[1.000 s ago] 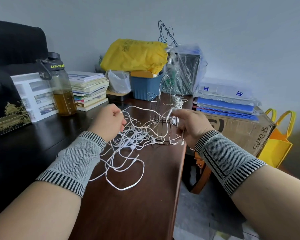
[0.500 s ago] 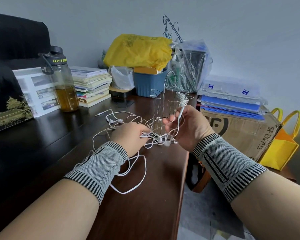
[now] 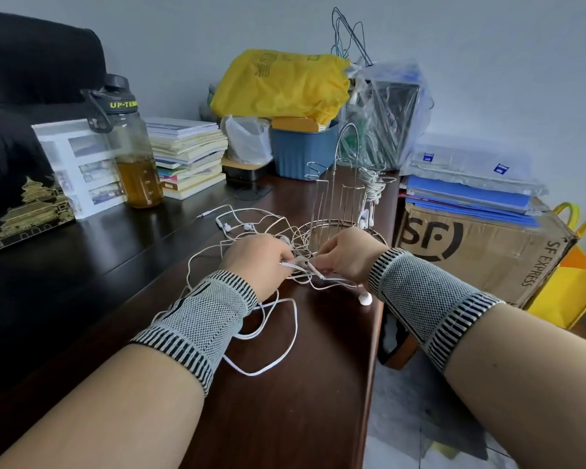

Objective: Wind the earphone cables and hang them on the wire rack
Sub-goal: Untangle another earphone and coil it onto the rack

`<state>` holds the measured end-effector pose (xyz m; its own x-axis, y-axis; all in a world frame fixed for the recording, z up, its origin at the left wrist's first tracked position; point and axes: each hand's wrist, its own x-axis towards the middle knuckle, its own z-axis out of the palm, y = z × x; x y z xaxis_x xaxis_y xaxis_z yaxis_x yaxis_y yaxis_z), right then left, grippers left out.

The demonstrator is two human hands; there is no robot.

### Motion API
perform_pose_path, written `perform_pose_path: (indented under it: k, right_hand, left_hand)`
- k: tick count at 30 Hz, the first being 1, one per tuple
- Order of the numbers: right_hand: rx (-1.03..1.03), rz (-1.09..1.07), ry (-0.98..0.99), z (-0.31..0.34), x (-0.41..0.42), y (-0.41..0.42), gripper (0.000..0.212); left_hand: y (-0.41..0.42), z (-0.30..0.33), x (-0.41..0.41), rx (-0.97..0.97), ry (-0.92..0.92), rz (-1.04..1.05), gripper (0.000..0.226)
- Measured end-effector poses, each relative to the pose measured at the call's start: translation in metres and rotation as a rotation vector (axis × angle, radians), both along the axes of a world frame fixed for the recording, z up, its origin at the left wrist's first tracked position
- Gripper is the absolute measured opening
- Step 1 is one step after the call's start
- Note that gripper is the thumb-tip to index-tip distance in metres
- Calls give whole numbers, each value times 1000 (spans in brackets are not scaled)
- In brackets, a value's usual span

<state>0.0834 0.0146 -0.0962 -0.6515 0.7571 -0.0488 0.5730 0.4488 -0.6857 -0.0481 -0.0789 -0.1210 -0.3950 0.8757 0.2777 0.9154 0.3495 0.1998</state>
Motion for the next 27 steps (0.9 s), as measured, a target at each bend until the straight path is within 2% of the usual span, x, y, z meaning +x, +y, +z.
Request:
perform_pose_path:
  k: [4, 6, 9, 13, 16, 18, 21, 23, 25, 27]
  right_hand:
    - [140, 37, -75, 1, -4, -3, 14]
    - [155, 47, -88, 1, -5, -4, 13]
    - [163, 49, -86, 2, -6, -6, 13]
    - [204, 75, -169, 0, -7, -8, 23]
    - [211, 79, -191, 1, -7, -9, 17]
    - [78, 31, -35, 1, -4, -9, 18]
    - [-359, -67, 388, -2, 6, -7, 23]
    - [-581, -126, 615, -2, 13, -7, 24]
    - [-757, -201, 778, 1, 23, -5, 20]
    - [-895, -250, 856, 4, 34, -1, 17]
  left_hand:
    - [-1, 2, 2, 33, -23, -15, 20]
    - [-2, 2, 3, 33, -25, -17, 20]
    - [-2, 1, 1, 38, -12, 24, 33]
    - [-2, 2, 2, 9, 2, 79, 36]
    - [-3, 3, 2, -6, 12, 86, 36]
    - [-3, 2, -1, 3, 3, 97, 36]
    - [-6, 5, -5, 8, 3, 130, 23]
    - [-8, 6, -8, -31, -6, 182, 16]
    - [-9, 9, -8, -66, 15, 207, 17]
    - [-12, 13, -8, -76, 38, 194, 32]
